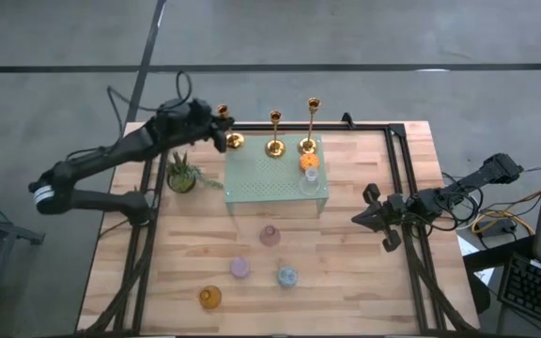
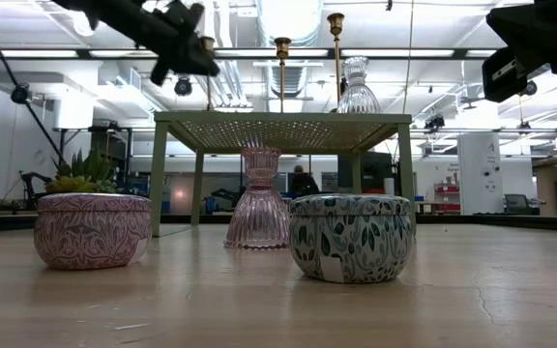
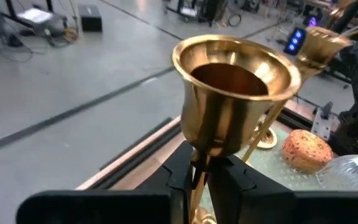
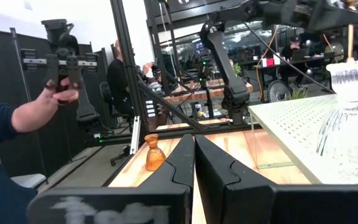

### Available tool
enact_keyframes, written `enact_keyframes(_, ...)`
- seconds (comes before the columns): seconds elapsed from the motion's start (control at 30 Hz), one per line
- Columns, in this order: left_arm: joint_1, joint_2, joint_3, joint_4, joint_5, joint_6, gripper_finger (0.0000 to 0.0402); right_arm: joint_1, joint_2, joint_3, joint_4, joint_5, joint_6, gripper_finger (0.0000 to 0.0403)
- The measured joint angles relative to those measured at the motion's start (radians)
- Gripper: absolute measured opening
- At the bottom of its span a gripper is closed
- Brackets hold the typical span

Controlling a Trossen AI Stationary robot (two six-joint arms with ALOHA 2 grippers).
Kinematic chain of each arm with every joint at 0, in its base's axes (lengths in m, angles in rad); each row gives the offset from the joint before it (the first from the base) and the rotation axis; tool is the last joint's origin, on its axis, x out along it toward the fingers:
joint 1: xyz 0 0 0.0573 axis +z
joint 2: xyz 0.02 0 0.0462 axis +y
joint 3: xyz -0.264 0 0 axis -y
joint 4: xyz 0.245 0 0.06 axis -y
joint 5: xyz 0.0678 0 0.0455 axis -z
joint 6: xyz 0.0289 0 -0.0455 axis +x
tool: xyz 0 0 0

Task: Pick & Place candle stick holders
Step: Put the gold candle holder on the shelf

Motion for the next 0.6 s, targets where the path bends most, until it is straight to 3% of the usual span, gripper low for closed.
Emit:
enact_keyframes(0.3,0.005,0.141,0.067,0.002,0.038,0.056,0.0021,0.000,0.000,0.000,0.000,0.000,0.001,0.0008)
enact_keyframes(0.6,-0.012,0.184,0.060,0.012,0.044,0.065,0.0038,0.000,0.000,0.000,0.000,0.000,0.002,0.0008)
